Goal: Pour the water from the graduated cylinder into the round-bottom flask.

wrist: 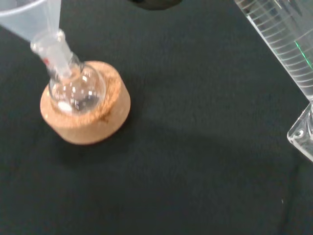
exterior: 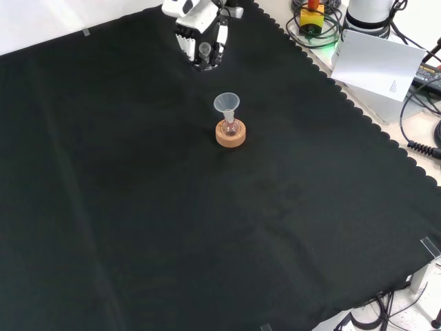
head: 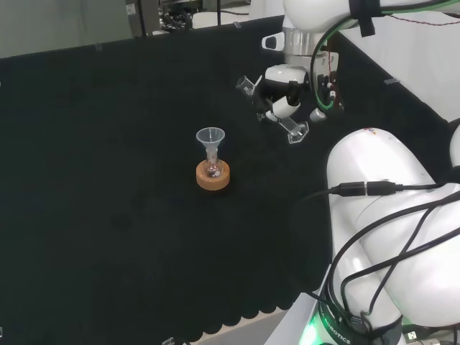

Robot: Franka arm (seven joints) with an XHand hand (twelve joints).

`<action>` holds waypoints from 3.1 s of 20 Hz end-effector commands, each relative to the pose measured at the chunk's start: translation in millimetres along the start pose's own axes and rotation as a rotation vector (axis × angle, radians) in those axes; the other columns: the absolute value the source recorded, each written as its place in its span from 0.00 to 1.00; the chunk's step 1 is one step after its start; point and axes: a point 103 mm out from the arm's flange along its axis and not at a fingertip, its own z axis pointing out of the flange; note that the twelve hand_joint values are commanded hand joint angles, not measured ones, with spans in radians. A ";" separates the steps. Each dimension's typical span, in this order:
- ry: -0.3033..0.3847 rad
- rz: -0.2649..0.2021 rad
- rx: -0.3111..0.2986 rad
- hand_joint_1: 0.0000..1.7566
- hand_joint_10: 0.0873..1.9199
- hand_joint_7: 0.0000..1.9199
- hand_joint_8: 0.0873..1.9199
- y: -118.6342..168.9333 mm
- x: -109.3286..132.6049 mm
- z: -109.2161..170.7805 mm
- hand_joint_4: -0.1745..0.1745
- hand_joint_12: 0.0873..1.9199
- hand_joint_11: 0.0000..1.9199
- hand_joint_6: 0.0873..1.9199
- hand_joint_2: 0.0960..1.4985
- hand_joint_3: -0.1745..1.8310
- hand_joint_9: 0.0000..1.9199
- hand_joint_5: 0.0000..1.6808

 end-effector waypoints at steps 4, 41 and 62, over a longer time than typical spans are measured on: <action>-0.083 -0.001 0.133 0.64 0.00 0.63 0.18 -15.6 14.0 12.1 0.26 0.35 0.73 0.51 0.73 0.09 0.78 0.58; -0.345 0.034 0.438 0.64 0.00 0.64 0.17 13.0 55.5 6.1 0.29 0.34 0.72 0.51 0.73 0.09 0.79 0.58; -0.467 0.116 0.513 0.64 0.00 0.65 0.15 14.7 60.6 -11.2 0.27 0.33 0.73 0.50 0.73 0.09 0.79 0.58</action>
